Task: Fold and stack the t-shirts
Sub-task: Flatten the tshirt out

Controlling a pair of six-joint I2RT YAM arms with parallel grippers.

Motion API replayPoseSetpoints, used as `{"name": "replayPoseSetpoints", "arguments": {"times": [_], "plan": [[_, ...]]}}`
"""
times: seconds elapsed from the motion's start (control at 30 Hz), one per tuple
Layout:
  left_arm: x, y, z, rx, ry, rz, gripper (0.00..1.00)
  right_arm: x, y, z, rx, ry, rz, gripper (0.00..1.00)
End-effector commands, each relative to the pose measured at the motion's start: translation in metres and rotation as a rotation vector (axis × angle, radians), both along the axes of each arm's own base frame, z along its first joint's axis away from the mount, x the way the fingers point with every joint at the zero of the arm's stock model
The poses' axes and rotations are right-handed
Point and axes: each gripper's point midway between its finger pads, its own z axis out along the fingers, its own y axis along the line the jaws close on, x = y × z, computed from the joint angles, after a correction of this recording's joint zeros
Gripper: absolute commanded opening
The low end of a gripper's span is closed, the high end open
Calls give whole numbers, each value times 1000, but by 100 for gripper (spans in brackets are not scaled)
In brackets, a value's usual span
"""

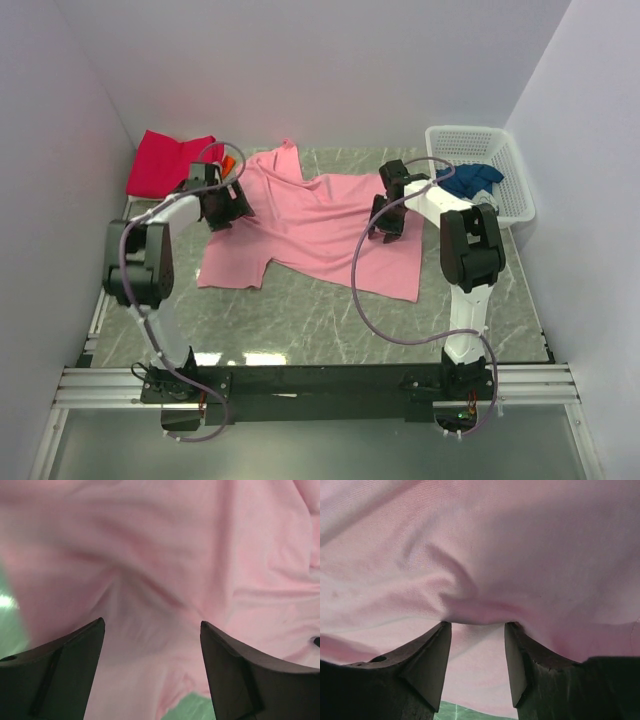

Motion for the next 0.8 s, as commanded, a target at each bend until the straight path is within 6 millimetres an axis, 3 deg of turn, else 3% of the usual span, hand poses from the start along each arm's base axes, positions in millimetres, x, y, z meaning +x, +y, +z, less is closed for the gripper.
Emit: {"name": "replayPoseSetpoints", "arguments": {"times": [0.0, 0.07, 0.1, 0.23, 0.4, 0.53, 0.77], "plan": [[-29, 22, 53, 77, -106, 98, 83, 17, 2, 35, 25, -92, -3, 54], [-47, 39, 56, 118, -101, 197, 84, 16, 3, 42, 32, -109, -6, 54], [-65, 46, 59, 133, -104, 236, 84, 15, 2, 45, 36, -114, -10, 54], [-109, 72, 52, 184, -75, 396, 85, 7, 2, 56, 55, -144, -15, 54], [-158, 100, 17, 132, 47, 546, 82, -19, -2, 57, 70, -144, -28, 54], [-178, 113, 3, 113, 77, 611, 70, -37, -8, 72, 79, -188, -40, 54], [-195, 113, -17, 131, 119, 609, 59, -70, -22, 70, 57, -198, -63, 54]]}}
